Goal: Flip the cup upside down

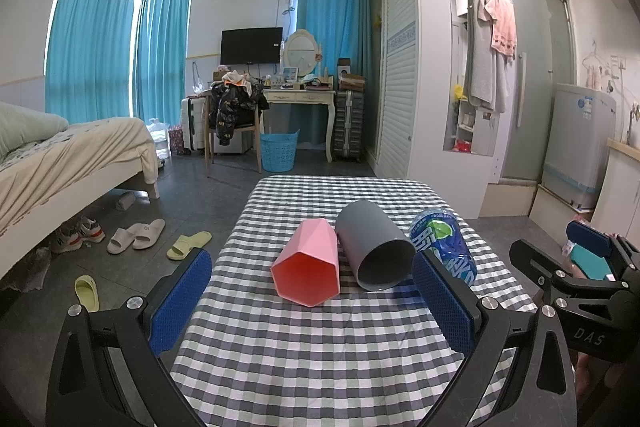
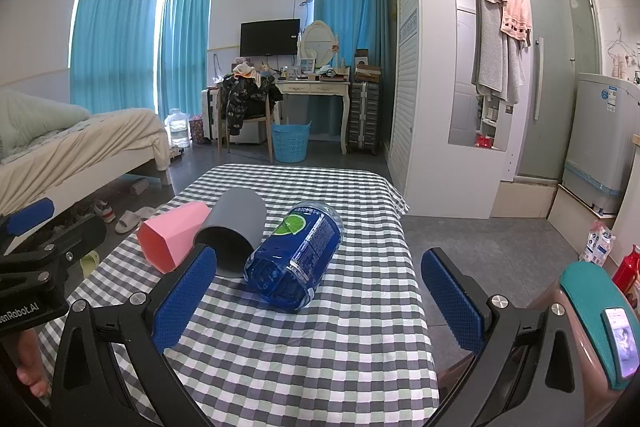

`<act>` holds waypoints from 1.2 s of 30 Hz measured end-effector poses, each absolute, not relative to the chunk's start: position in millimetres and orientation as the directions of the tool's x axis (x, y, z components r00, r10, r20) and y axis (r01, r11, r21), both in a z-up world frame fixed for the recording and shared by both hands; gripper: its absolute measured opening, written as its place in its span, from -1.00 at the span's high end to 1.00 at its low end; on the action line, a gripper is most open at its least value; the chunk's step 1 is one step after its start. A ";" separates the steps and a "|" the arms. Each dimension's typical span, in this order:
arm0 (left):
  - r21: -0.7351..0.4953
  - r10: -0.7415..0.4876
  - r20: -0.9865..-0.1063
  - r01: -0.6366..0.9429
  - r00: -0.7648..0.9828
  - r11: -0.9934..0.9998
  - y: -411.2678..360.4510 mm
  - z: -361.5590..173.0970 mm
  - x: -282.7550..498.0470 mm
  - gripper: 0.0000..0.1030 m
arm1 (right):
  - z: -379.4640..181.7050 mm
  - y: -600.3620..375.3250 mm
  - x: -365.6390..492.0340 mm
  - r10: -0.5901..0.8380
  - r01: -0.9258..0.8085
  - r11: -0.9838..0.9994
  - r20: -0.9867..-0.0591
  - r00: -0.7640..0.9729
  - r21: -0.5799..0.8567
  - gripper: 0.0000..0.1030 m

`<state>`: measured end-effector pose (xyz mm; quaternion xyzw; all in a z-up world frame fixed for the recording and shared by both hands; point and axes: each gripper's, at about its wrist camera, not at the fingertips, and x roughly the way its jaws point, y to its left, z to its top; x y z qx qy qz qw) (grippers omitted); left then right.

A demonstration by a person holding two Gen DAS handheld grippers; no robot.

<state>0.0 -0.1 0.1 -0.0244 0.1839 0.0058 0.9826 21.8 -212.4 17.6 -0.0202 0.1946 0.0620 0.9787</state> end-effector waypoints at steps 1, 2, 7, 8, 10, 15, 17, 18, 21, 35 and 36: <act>-0.046 0.002 -0.362 -0.020 0.932 0.999 -0.1 0.0 0.0 -1.00 | 17.4 -212.0 21.0 0.114 -0.130 0.991 -0.384 0.916 -0.015 -0.99; -0.046 0.002 -0.362 -0.020 0.932 0.999 -0.1 0.0 0.0 -1.00 | 17.6 -212.4 21.7 0.113 -0.129 0.992 -0.384 0.916 -0.016 -0.99; -0.045 0.002 -0.362 -0.019 0.932 0.999 -0.1 0.1 0.1 -1.00 | 17.6 -212.4 21.8 0.113 -0.129 0.992 -0.384 0.916 -0.015 -0.99; -0.044 0.002 -0.362 -0.020 0.932 0.999 -0.1 0.0 0.1 -1.00 | 17.6 -212.4 21.8 0.113 -0.129 0.992 -0.384 0.916 -0.015 -0.99; -0.045 0.003 -0.362 -0.020 0.932 0.999 -0.1 0.0 0.1 -1.00 | 17.5 -212.0 21.1 0.113 -0.129 0.992 -0.385 0.916 -0.015 -0.99; -0.044 0.003 -0.362 -0.020 0.932 0.999 -0.1 0.0 0.1 -1.00 | 17.5 -212.2 21.6 0.113 -0.129 0.992 -0.385 0.916 -0.015 -0.99; -0.044 0.002 -0.362 -0.020 0.932 0.999 -0.2 0.1 0.0 -1.00 | 17.6 -212.4 21.9 0.114 -0.129 0.992 -0.385 0.916 -0.014 -0.99; -0.044 0.002 -0.362 -0.019 0.932 0.999 0.0 0.1 0.0 -1.00 | 17.6 -212.4 21.9 0.113 -0.129 0.992 -0.385 0.916 -0.015 -0.99; -0.044 0.003 -0.363 -0.021 0.932 0.999 0.0 0.0 0.1 -1.00 | 17.5 -212.3 21.6 0.114 -0.129 0.992 -0.386 0.915 -0.014 -0.99; -0.042 0.004 -0.362 -0.020 0.932 0.999 -0.2 0.1 0.1 -1.00 | 11.9 -211.2 23.6 0.113 -0.129 0.992 -0.387 0.915 -0.014 -0.99; -0.043 0.003 -0.363 -0.020 0.932 0.999 -0.1 0.1 0.1 -1.00 | 11.2 -210.9 23.3 0.113 -0.129 0.992 -0.387 0.915 -0.014 -0.99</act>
